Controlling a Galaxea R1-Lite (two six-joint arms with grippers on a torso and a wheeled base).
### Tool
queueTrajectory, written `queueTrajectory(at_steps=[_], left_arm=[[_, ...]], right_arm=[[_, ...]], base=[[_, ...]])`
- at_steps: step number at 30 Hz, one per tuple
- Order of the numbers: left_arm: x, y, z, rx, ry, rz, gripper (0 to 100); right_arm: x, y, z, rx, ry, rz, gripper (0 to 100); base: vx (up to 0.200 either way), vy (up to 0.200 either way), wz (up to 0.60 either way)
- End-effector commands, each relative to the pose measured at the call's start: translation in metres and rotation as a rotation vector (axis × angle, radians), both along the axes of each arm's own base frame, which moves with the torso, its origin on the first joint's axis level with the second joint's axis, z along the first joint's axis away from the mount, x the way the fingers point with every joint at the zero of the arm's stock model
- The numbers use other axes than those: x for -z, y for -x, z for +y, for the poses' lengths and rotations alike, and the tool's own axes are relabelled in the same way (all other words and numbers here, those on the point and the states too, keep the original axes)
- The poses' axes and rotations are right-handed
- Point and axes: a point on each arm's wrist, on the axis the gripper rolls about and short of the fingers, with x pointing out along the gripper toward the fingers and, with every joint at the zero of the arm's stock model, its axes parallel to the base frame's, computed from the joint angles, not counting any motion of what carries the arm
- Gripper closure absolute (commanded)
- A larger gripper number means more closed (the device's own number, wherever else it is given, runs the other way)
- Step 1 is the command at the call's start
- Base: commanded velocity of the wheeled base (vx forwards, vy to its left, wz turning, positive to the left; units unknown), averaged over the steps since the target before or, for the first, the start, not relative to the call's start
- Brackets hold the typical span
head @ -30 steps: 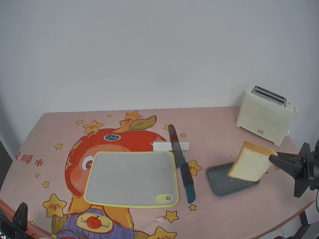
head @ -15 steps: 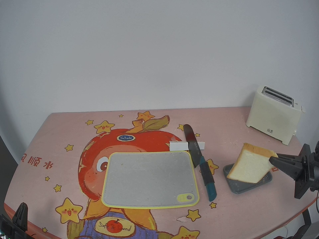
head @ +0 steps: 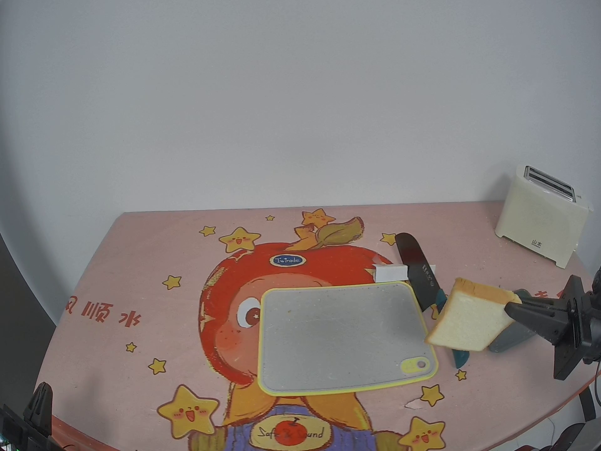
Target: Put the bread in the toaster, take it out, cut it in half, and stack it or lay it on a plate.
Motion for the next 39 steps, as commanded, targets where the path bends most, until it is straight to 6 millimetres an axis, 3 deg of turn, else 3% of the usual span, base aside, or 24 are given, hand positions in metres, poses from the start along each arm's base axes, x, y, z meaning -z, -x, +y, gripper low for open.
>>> queueTrajectory(at_steps=[1,10,15,23,27,39], left_arm=[[0.005,-0.001,0.000,-0.001,0.000,0.008,100],[0.005,-0.001,0.000,-0.001,0.000,0.008,100],[0.005,-0.001,0.000,-0.001,0.002,0.008,100],[0.005,-0.001,0.000,-0.001,0.002,0.008,100],[0.005,-0.001,0.000,-0.001,0.002,0.008,100],[0.005,-0.001,0.000,-0.001,0.000,0.008,100]], right_arm=[[0.000,0.001,0.002,-0.018,-0.019,0.030,100],[0.002,0.002,0.005,-0.026,-0.107,0.175,100],[0.007,-0.002,0.007,-0.017,-0.147,0.286,100],[0.026,-0.021,0.015,0.013,-0.121,0.442,100],[0.043,-0.041,0.023,0.036,-0.086,0.530,100],[0.047,-0.072,0.037,0.066,-0.235,0.615,100]], base=[[0.000,0.200,0.00],[0.000,0.000,0.00],[-0.200,0.000,0.00],[-0.100,0.000,0.00],[0.000,0.000,0.00],[0.000,0.000,0.00]])
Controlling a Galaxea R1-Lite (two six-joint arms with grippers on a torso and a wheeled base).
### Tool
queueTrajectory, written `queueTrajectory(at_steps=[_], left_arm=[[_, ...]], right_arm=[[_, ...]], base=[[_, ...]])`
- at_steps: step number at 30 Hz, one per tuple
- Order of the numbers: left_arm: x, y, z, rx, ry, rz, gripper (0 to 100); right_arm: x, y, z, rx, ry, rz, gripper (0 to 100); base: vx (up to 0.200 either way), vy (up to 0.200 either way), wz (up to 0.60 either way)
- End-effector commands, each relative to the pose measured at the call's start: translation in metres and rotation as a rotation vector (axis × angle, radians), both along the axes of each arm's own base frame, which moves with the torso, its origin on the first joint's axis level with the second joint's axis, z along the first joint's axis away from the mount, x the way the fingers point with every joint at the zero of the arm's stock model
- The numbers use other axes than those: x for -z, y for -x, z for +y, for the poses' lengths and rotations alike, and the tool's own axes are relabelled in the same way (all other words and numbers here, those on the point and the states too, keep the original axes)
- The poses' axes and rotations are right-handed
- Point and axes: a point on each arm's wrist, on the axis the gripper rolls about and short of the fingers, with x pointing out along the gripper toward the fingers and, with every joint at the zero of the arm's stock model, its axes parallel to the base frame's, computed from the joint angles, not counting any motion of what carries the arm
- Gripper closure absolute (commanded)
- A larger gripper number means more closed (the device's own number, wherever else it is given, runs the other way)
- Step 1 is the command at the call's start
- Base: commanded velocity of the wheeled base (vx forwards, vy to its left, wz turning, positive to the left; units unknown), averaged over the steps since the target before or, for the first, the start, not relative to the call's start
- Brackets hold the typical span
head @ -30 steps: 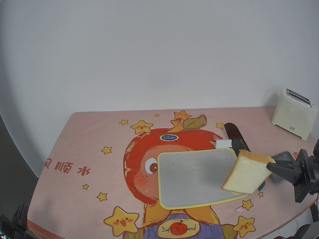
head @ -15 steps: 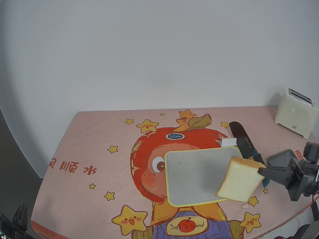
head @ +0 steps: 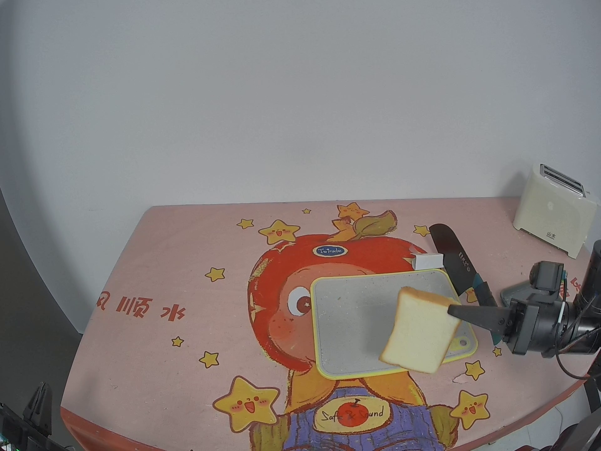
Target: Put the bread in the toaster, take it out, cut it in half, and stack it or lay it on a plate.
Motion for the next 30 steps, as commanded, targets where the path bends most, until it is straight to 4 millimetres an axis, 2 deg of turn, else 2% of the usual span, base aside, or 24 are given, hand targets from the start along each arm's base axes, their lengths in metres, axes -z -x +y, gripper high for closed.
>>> queueTrajectory(at_steps=[1,9,15,30], left_arm=[[0.005,-0.001,0.000,-0.001,0.000,0.009,100],[0.005,-0.001,0.000,-0.001,0.000,0.009,100],[0.005,-0.001,0.000,-0.001,0.000,0.009,100],[0.005,-0.001,0.000,-0.001,0.000,0.009,100]], right_arm=[[0.022,-0.020,0.009,0.031,0.019,0.066,100],[0.046,-0.035,0.023,0.097,0.052,0.075,100],[0.054,-0.037,0.026,0.107,0.044,0.054,100],[0.060,-0.035,0.030,0.089,0.048,0.053,100]], base=[[0.000,0.000,0.00],[0.000,0.000,0.00],[0.000,0.000,0.00],[0.000,0.000,0.00]])
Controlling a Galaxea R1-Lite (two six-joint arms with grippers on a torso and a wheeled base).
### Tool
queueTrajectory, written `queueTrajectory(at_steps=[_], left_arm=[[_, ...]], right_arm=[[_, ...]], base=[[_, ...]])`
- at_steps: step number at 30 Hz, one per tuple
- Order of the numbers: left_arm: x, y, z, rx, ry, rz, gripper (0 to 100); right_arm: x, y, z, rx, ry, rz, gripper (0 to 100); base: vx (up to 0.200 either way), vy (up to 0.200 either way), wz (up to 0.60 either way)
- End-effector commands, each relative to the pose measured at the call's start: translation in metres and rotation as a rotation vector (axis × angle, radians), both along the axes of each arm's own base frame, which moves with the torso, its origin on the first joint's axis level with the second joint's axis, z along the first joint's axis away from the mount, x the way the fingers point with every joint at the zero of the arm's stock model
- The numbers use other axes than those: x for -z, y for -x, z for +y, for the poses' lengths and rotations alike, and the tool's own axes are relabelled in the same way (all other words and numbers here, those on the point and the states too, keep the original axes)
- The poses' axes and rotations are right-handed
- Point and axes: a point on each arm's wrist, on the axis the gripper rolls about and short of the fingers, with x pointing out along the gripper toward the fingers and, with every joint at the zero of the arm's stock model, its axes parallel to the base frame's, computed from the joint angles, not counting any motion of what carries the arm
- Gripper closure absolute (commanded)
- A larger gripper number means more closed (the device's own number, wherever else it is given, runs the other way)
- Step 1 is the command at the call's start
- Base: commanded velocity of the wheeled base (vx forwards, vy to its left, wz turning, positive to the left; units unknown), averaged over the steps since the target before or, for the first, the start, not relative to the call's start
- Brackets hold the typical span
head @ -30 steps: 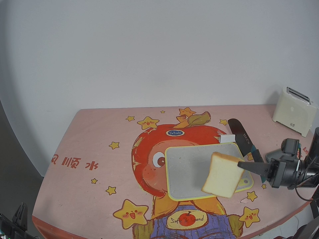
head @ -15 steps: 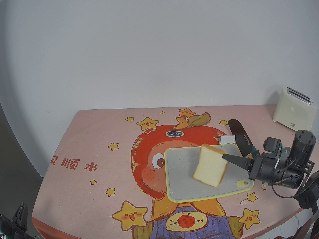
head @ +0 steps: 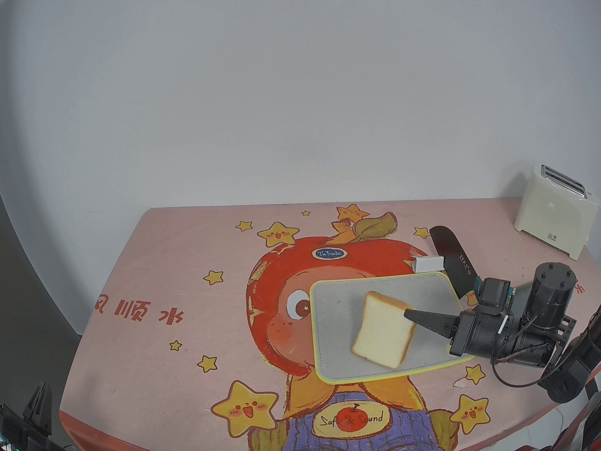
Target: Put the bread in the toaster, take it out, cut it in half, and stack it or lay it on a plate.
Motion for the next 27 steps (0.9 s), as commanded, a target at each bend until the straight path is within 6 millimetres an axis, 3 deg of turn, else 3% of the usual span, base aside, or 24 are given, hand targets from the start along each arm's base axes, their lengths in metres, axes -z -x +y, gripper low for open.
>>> queueTrajectory(at_steps=[1,9,10,18,27], left_arm=[[0.005,-0.001,0.000,-0.001,0.000,0.009,100],[0.005,-0.001,0.000,-0.001,0.000,0.009,100],[0.005,-0.001,0.000,-0.001,0.000,0.009,100],[0.005,-0.001,0.000,-0.001,0.000,0.009,100],[0.005,-0.001,0.000,-0.001,0.000,0.009,100]], right_arm=[[0.002,-0.001,0.000,0.000,0.006,0.005,100],[0.002,-0.001,-0.001,0.003,0.006,0.003,100],[0.002,0.000,-0.001,0.006,0.009,0.003,0],[-0.002,0.001,-0.005,0.084,0.080,-0.121,0],[0.009,0.003,-0.007,0.088,0.164,-0.135,0]], base=[[0.000,0.000,0.00],[0.000,0.000,0.00],[0.000,0.000,0.00],[0.000,0.000,0.00],[0.000,0.000,0.00]])
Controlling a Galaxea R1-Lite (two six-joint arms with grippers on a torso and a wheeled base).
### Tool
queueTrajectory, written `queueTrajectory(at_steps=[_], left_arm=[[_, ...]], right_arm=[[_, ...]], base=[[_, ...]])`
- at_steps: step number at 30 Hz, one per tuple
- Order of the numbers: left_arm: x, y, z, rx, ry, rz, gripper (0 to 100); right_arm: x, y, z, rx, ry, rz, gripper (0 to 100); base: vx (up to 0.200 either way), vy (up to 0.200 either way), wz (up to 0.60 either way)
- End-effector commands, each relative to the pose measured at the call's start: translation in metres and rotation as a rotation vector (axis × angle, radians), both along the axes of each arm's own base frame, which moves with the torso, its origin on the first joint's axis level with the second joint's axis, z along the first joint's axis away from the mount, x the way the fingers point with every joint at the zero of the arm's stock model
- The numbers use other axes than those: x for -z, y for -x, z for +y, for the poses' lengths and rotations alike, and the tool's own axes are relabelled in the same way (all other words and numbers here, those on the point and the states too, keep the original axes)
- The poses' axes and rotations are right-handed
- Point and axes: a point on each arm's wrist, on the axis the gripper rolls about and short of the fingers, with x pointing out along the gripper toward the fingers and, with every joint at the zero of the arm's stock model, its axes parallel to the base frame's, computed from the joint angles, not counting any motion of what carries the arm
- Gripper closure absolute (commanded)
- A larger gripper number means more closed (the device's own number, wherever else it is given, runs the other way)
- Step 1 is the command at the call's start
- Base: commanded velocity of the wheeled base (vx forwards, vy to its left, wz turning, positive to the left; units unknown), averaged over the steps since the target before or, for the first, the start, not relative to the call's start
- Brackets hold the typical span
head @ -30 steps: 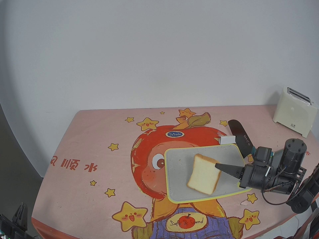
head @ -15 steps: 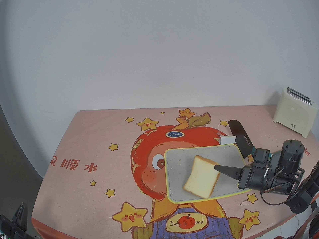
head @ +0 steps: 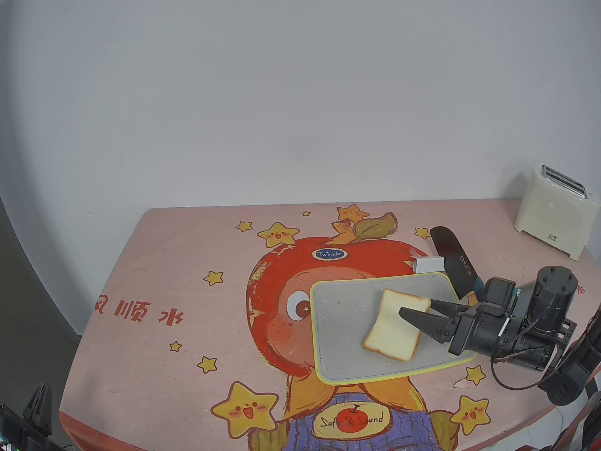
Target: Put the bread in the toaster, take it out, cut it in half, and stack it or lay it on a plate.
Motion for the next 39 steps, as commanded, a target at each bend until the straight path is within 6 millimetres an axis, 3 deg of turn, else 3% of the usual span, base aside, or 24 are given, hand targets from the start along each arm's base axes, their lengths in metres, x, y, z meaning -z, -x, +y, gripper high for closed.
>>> queueTrajectory(at_steps=[1,8,25,31,39], left_arm=[[0.005,-0.001,0.000,-0.001,0.000,0.009,100],[0.005,-0.001,0.000,-0.001,0.000,0.009,100],[0.005,-0.001,0.000,-0.001,0.000,0.009,100],[0.005,-0.001,0.000,-0.001,0.000,0.009,100],[0.005,-0.001,0.000,-0.001,0.000,0.009,100]], right_arm=[[0.005,0.002,-0.001,-0.003,0.031,0.007,0],[0.017,0.007,-0.004,-0.014,0.089,0.041,0],[0.022,0.003,-0.005,0.010,0.101,0.054,0],[0.014,0.002,-0.003,0.006,0.075,0.003,0],[-0.013,0.007,0.007,-0.050,-0.017,-0.164,0]], base=[[0.000,0.000,0.00],[0.000,0.000,0.00],[0.000,0.000,0.00],[0.000,0.000,0.00],[0.000,0.000,0.00]])
